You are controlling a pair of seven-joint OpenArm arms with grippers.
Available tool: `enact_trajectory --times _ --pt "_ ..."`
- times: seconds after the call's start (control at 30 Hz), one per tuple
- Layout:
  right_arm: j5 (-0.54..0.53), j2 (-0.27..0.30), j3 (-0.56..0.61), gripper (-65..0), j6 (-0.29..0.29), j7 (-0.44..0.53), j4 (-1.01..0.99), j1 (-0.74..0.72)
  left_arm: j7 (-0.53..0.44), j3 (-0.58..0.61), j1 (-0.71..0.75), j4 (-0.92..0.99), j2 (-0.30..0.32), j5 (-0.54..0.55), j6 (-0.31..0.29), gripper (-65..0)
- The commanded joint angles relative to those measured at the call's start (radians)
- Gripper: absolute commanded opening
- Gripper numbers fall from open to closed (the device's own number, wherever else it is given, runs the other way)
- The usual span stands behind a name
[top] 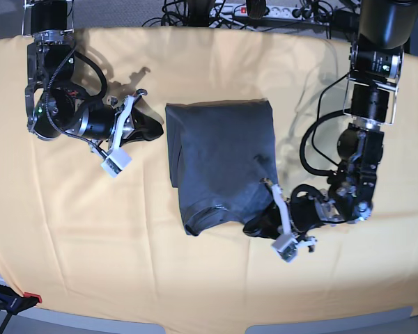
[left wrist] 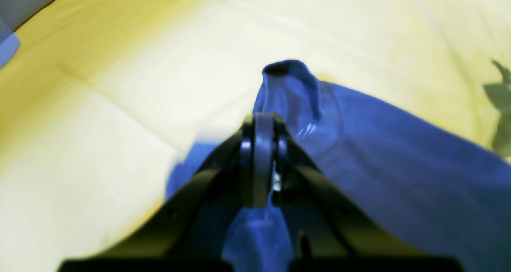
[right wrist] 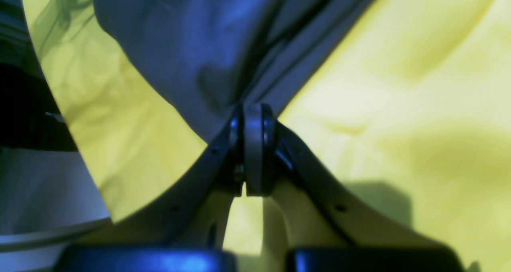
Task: Fold the T-shirt properly
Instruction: 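Release the folded shirt and pull both grippers away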
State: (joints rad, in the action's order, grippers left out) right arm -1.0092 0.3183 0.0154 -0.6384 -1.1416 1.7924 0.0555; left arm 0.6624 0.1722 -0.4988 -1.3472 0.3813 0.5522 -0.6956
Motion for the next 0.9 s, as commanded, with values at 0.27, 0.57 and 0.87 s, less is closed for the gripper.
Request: enact_trajectory --times 0.27,0.57,0.87 --pt "-0.138 -0.062 0.001 -65.0 -0.06 0.081 0.021 -0.016 0.234 -0.153 0.042 -0.073 0.012 0.376 -0.003 -65.0" --pt "0.01 -0.091 0.035 -65.0 -0.06 0.038 0.019 0.027 -0.013 -0.154 0.277 -0.068 -0.056 0.016 -0.003 -65.0" --pt "0.195 -0.088 0.05 -65.0 -0.06 0.049 0.02 0.12 0.05 -0.154 0.326 -0.072 -0.054 -0.002 -0.003 -65.0"
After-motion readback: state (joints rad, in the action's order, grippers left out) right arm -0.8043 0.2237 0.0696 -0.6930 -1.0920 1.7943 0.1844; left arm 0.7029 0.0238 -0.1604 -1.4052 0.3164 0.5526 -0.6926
